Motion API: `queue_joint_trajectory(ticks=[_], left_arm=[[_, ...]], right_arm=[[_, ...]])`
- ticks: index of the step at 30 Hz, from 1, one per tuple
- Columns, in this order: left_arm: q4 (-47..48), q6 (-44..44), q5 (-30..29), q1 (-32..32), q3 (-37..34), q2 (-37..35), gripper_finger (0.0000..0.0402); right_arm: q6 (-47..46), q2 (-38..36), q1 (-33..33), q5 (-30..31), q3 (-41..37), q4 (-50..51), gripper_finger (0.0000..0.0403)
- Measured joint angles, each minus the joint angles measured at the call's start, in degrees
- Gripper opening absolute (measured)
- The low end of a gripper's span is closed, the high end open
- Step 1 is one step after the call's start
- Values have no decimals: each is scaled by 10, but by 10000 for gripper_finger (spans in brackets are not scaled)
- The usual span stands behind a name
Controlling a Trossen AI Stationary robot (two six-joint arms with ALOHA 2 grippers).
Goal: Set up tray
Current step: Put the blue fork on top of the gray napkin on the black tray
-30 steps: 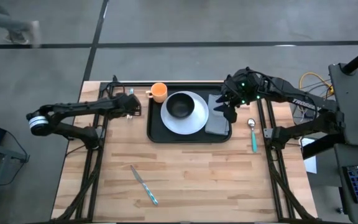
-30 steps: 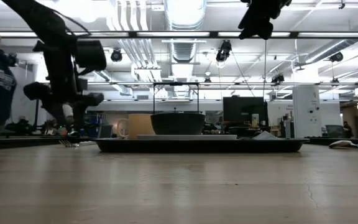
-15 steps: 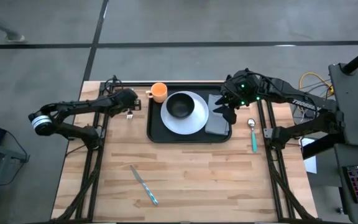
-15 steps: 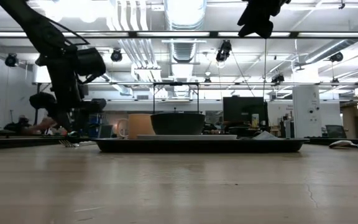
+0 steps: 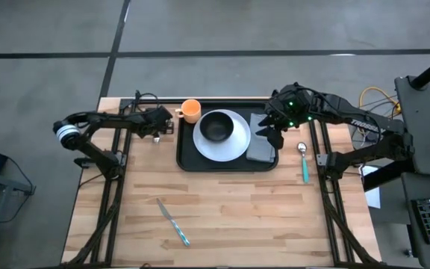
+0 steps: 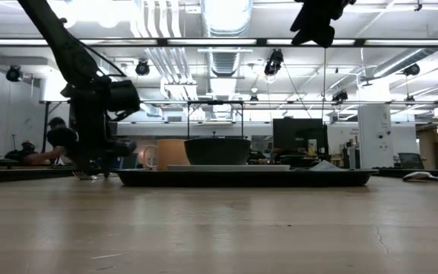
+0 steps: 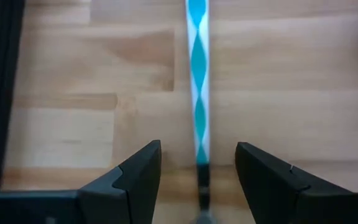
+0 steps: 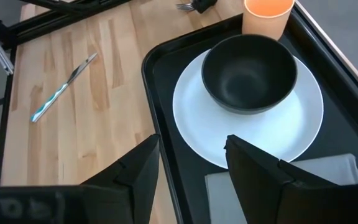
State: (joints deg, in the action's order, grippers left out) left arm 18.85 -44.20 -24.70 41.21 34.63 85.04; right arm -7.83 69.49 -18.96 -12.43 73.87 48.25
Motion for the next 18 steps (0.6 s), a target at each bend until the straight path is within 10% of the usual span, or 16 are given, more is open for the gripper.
queue_joint_trajectory(ticks=[7, 18], left_arm=[[-28, 6, 15, 0, 3, 12, 162], [3, -4, 35, -16, 5, -5, 13]], right_arm=[[0, 0, 0, 0, 0, 0, 171], [11, 0, 0, 0, 0, -1, 171]])
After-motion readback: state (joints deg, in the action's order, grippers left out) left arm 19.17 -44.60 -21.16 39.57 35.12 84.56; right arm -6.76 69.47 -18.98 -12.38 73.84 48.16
